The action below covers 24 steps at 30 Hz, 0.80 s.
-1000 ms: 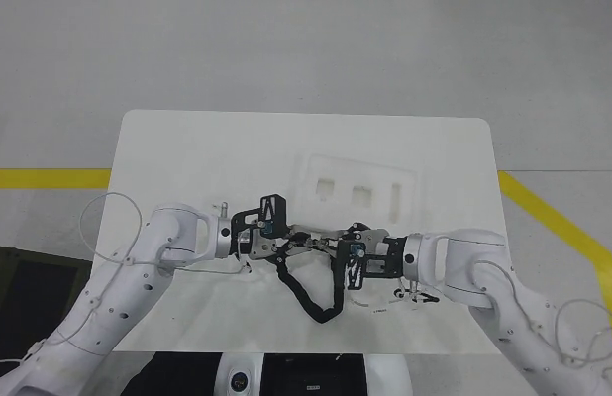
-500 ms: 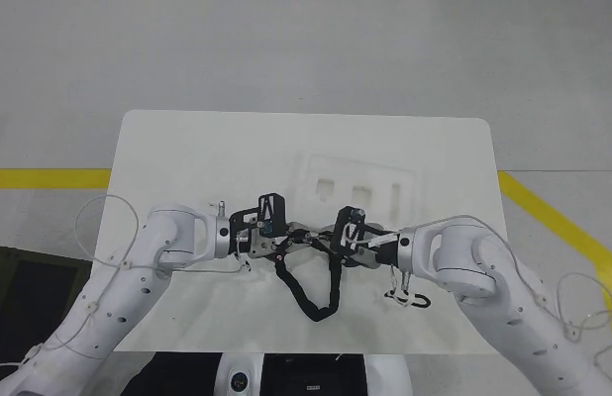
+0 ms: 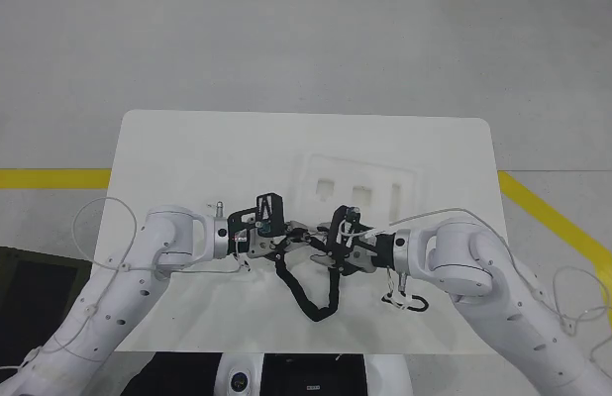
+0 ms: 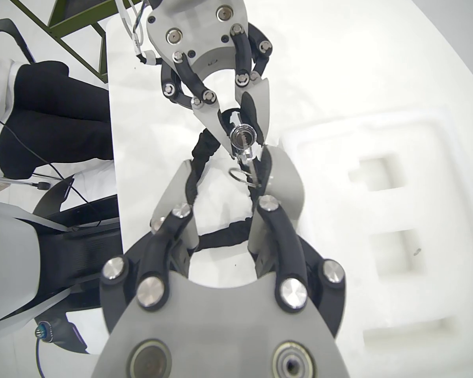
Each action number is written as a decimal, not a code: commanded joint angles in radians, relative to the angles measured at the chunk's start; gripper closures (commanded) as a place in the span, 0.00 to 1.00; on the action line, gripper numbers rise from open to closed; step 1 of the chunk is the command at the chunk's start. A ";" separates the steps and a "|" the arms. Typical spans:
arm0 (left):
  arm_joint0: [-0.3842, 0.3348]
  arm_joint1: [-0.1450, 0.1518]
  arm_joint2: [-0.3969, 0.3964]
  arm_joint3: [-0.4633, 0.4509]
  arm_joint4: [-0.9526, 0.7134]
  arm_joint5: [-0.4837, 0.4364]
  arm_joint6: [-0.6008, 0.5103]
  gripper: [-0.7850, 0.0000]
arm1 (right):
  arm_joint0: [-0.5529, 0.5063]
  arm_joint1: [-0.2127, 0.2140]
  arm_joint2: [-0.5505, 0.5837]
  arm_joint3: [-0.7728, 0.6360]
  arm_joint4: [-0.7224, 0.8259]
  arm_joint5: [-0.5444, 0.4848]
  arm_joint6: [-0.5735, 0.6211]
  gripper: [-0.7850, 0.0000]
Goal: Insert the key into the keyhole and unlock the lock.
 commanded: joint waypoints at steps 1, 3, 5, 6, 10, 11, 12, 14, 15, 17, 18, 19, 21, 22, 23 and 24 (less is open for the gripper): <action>0.002 0.000 -0.002 -0.001 0.000 0.001 0.000 1.00 | -0.002 0.001 0.006 -0.007 -0.007 -0.004 -0.007 0.00; 0.004 0.000 -0.004 -0.002 0.001 0.002 -0.002 1.00 | -0.007 0.003 0.017 -0.019 -0.021 -0.015 -0.026 0.00; 0.005 0.000 -0.005 -0.005 0.003 -0.001 -0.004 1.00 | -0.015 0.005 0.032 -0.029 -0.042 -0.019 -0.055 0.05; 0.005 0.000 -0.006 -0.006 0.004 -0.001 -0.005 1.00 | -0.021 0.006 0.040 -0.034 -0.053 -0.020 -0.075 0.19; 0.006 -0.001 -0.007 -0.011 0.006 -0.004 -0.009 1.00 | -0.042 0.010 0.061 -0.040 -0.085 -0.029 -0.118 0.51; 0.007 -0.001 -0.007 -0.012 0.006 -0.003 -0.010 1.00 | -0.044 0.010 0.064 -0.039 -0.087 -0.031 -0.122 0.57; 0.006 -0.001 -0.007 -0.013 0.008 -0.002 -0.012 1.00 | -0.046 0.011 0.066 -0.038 -0.088 -0.032 -0.127 0.63; 0.006 -0.001 -0.008 -0.019 0.018 0.004 -0.020 1.00 | -0.050 0.011 0.070 -0.031 -0.080 -0.024 -0.133 0.79; 0.007 -0.002 -0.008 -0.022 0.019 0.007 -0.021 1.00 | -0.052 0.011 0.071 -0.028 -0.072 -0.017 -0.134 0.86; 0.008 -0.002 -0.010 -0.028 0.022 0.010 -0.024 1.00 | -0.054 0.010 0.072 -0.018 -0.052 -0.003 -0.130 1.00; 0.009 -0.002 -0.011 -0.030 0.023 0.011 -0.024 1.00 | -0.055 0.010 0.072 -0.014 -0.039 0.005 -0.127 1.00; 0.009 -0.002 -0.012 -0.033 0.029 0.013 -0.027 1.00 | -0.054 0.009 0.072 -0.009 -0.025 0.011 -0.124 1.00; 0.012 -0.002 -0.012 -0.038 0.034 0.016 -0.030 1.00 | -0.052 0.008 0.069 0.001 0.003 0.016 -0.117 1.00; 0.013 -0.002 -0.013 -0.041 0.036 0.018 -0.031 1.00 | -0.051 0.008 0.068 0.007 0.018 0.018 -0.113 1.00; 0.013 -0.002 -0.014 -0.043 0.040 0.021 -0.033 1.00 | -0.049 0.007 0.066 0.013 0.032 0.020 -0.110 1.00; 0.015 -0.002 -0.015 -0.045 0.043 0.023 -0.034 1.00 | -0.047 0.007 0.065 0.019 0.046 0.022 -0.108 1.00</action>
